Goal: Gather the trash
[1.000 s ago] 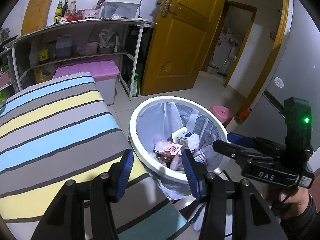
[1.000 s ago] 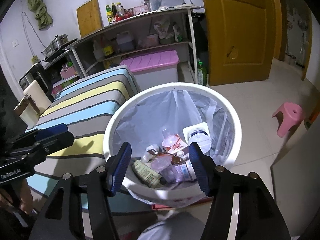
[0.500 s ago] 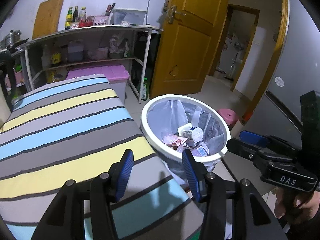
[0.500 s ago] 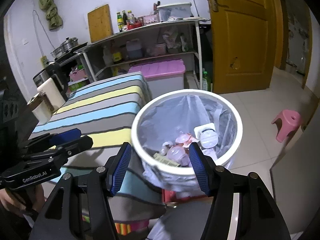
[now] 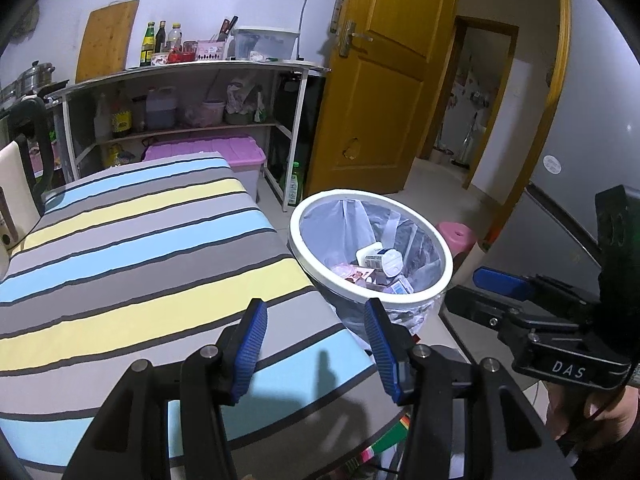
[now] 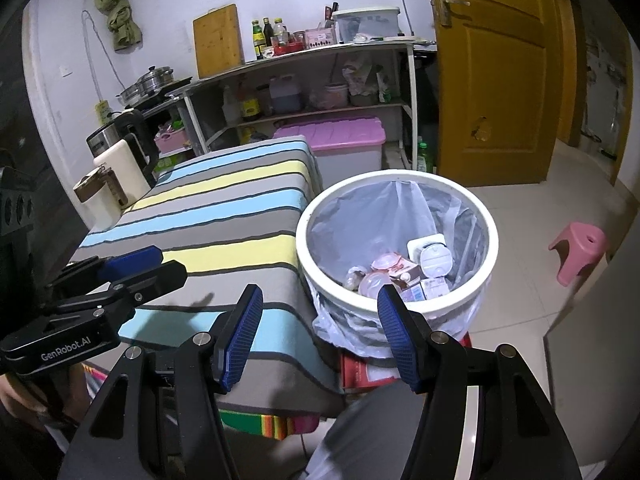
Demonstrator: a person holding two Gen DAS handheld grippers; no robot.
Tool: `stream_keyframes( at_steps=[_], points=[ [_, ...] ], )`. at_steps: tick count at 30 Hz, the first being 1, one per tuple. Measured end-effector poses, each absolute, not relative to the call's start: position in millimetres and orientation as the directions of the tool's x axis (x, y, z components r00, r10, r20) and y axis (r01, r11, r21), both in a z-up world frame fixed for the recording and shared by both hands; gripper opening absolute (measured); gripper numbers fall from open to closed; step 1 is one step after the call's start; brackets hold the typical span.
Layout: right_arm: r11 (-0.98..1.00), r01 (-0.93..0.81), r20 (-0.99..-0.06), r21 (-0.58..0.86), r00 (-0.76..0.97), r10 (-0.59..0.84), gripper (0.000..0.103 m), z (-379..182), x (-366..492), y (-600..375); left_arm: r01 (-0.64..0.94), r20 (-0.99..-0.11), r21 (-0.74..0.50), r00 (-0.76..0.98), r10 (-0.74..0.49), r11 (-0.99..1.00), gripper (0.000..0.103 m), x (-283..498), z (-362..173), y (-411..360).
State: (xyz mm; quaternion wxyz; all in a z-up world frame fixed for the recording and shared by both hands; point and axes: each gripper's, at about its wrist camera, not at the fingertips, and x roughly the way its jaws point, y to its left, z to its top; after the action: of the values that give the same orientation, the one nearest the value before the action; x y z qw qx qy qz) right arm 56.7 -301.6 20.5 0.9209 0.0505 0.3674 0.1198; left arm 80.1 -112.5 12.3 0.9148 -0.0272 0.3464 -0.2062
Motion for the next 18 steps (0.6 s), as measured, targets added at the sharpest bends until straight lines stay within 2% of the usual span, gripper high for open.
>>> stream_keyframes(
  at_steps=[18],
  points=[
    [0.967, -0.186, -0.662, 0.177, 0.705, 0.256, 0.06, 22.7, 51.1, -299.9, 0.365, -0.619, -0.196, 0.674, -0.404, 0.91, 0.05, 73.4, 15.9, -115.0]
  ],
)
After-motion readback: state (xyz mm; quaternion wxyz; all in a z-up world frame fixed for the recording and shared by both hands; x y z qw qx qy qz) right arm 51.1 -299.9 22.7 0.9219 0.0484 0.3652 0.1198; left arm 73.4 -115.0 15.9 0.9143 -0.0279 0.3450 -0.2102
